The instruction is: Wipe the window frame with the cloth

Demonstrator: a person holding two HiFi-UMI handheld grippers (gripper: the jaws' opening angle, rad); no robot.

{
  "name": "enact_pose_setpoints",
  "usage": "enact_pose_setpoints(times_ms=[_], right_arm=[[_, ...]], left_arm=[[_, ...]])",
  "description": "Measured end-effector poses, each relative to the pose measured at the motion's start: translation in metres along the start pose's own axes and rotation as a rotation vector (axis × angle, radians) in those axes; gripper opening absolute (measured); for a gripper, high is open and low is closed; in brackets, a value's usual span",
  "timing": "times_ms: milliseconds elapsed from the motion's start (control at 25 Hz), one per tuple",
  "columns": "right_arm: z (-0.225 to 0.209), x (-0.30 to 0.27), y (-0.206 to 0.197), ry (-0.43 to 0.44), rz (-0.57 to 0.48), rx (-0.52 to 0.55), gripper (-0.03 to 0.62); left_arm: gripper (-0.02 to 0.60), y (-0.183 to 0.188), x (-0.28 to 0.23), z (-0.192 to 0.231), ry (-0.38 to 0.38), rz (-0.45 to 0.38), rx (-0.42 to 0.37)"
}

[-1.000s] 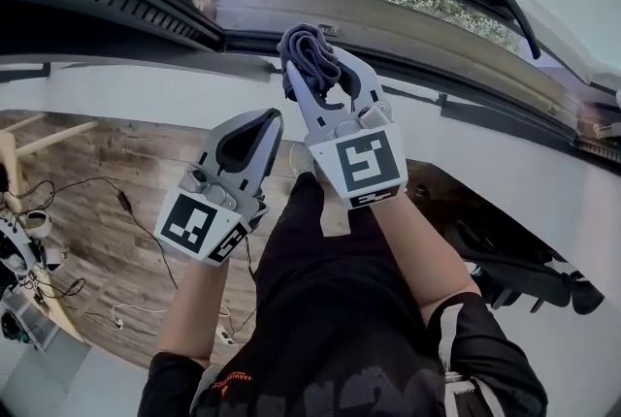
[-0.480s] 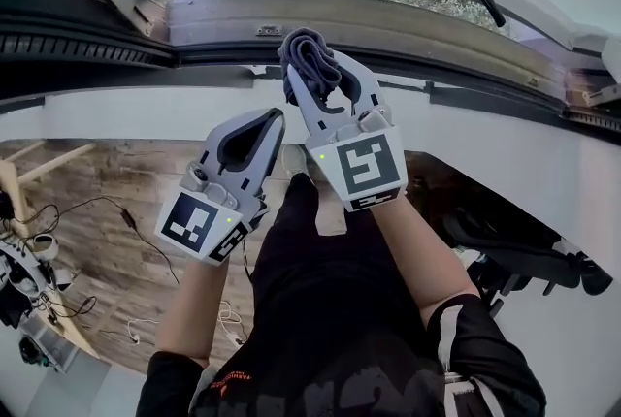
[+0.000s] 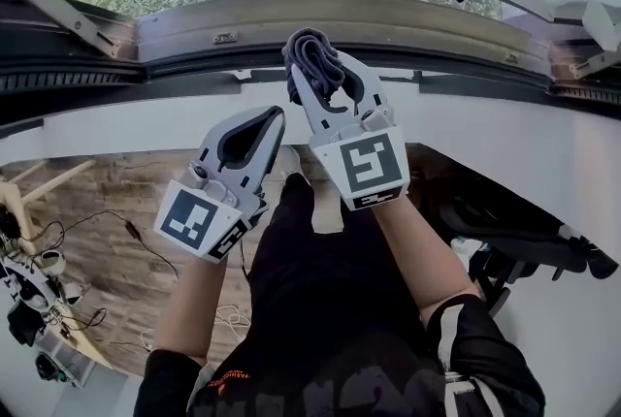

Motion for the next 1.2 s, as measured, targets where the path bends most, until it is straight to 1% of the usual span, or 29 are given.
enact_pose_setpoints(times_ms=[720, 1200], right_arm=[[-0.081, 0.068, -0.027, -0.146, -0.026, -0.072, 0.107], [-0.134, 0.109, -0.044, -0.219, -0.040, -0.099, 0.107]], left_arm=[[0.020, 0.007, -0.070, -0.056, -0.108, 0.060, -0.062], [0.020, 0.010, -0.117, -0.092, -0.168, 0.097, -0.092]])
Point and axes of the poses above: the fingertips, and each gripper's own axes: x backward along the fingers, z to its left, y out of its top, the point moved 10 cm from there along x, backward along the fingers, and after that the axes turned 5 degrees about z, right-handed, at the moved point
